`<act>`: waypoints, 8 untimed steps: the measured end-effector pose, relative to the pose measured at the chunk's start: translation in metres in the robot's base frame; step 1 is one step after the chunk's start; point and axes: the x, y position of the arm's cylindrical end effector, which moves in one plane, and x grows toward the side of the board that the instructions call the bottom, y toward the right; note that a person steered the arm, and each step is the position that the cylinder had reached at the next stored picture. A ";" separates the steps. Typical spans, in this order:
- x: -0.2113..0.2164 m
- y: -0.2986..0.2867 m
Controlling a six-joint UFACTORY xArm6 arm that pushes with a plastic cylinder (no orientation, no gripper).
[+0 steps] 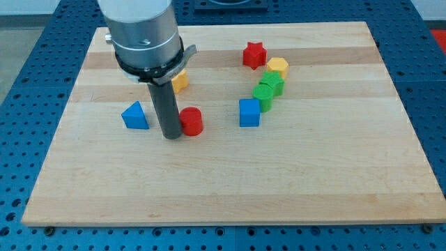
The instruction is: Move the red circle to the left side of the blue cube
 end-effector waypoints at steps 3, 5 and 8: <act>-0.024 0.034; -0.043 0.050; -0.060 0.059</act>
